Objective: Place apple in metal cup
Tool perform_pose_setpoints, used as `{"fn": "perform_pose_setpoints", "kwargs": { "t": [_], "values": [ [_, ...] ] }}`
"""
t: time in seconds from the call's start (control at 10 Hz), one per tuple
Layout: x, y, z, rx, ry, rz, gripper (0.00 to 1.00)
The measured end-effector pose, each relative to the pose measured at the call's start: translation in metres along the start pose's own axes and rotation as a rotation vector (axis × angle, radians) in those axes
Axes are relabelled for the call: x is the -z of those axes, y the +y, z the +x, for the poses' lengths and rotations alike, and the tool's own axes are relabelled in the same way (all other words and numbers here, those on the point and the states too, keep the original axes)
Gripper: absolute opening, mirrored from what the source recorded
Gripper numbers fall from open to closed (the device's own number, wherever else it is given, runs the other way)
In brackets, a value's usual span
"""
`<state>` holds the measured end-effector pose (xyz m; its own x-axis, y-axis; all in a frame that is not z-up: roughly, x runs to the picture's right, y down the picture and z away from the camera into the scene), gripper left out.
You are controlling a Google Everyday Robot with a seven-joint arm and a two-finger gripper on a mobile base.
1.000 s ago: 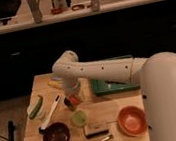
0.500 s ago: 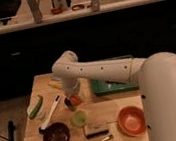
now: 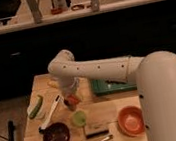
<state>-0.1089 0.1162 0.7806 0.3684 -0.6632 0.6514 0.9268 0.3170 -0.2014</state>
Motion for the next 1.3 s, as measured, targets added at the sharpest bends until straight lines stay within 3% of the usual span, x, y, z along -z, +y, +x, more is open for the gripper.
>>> {"fn": "perform_pose_setpoints", "kwargs": {
  "t": [0.6, 1.3],
  "values": [
    [0.008, -0.014, -0.002, 0.050, -0.003, 0.037, 0.00],
    [0.009, -0.025, -0.001, 0.084, -0.018, 0.045, 0.00]
  ]
}}
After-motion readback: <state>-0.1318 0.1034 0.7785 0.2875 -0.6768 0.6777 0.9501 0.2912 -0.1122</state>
